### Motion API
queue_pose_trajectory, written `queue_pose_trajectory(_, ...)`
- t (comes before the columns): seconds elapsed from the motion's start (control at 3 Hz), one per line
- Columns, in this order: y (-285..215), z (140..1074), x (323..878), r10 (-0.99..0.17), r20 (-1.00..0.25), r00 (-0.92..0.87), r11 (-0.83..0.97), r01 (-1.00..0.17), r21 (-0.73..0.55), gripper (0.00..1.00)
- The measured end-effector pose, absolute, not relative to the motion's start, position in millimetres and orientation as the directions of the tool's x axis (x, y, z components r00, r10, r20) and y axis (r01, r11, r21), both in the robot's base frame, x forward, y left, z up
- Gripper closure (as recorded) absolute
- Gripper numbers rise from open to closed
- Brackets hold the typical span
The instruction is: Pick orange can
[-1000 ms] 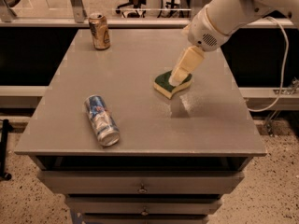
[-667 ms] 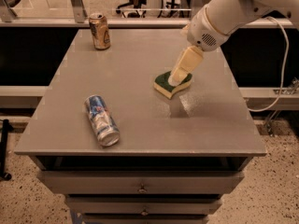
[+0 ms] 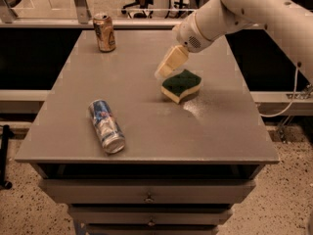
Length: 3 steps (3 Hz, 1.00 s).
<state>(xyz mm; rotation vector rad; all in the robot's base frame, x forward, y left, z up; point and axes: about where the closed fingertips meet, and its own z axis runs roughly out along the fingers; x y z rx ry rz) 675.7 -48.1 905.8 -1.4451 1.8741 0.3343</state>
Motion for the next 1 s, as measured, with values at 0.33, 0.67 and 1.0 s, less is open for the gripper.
queue_pose_trajectory(0.33,-24,905,719,-0.652,-0.753,-0.093,0.375,-0.902,-0.213,0.0)
queue_pose_trajectory(0.67,7,901,777,-0.546,-0.831,-0.105,0.42,-0.893,-0.164,0.0)
queue_pose_trajectory(1.0,27,903,808,-0.471,-0.876,-0.102,0.436,-0.89,-0.131,0.0)
